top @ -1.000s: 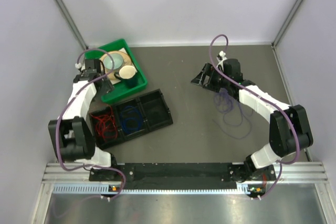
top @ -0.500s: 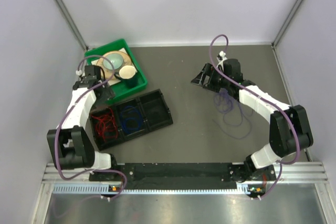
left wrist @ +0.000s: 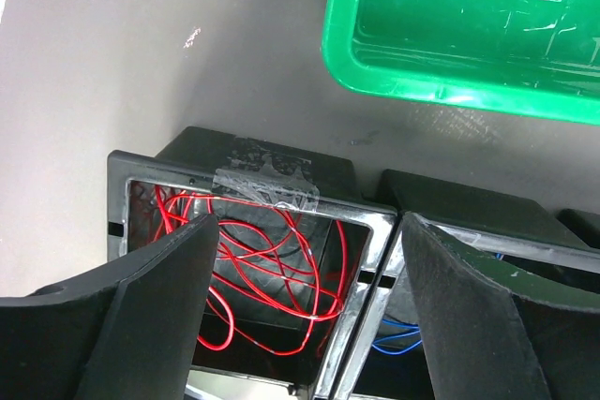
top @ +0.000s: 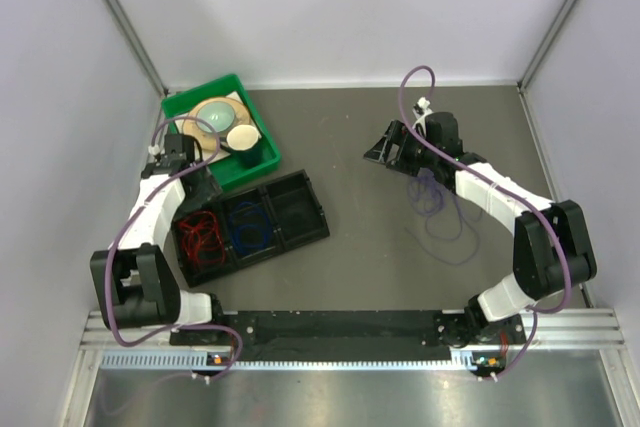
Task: Untangle the cables
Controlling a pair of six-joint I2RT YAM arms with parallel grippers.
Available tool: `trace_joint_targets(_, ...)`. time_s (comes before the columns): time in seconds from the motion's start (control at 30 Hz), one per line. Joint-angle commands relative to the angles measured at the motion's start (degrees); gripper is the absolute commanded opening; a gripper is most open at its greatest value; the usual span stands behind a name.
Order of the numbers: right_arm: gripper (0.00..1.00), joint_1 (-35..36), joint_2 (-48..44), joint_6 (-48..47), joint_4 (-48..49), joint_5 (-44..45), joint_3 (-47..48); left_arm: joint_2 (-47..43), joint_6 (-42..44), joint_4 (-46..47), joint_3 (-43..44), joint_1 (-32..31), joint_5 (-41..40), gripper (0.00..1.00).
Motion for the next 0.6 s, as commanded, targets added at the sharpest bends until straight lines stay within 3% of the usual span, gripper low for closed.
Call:
trace_joint_targets(0.0,0.85,0.8,-2.3,0.0,2.0,-0.1,0.2,-1.0,-0.7,-0.5,-1.7,0.3,0.8,0.84)
trace_joint_targets(0.3,0.85,0.8,-2.7,-0.1,1.6,0.2,0.3,-4.9,-1.1,-1.7,-5.2,0.2,2.3,0.84)
trace_joint_targets(0.57,0.85,0.8,-3.1,-0.1,1.6,0.3,0.4,-0.2,-1.1,-0.2,-6.2,0.2,3.2,0.84)
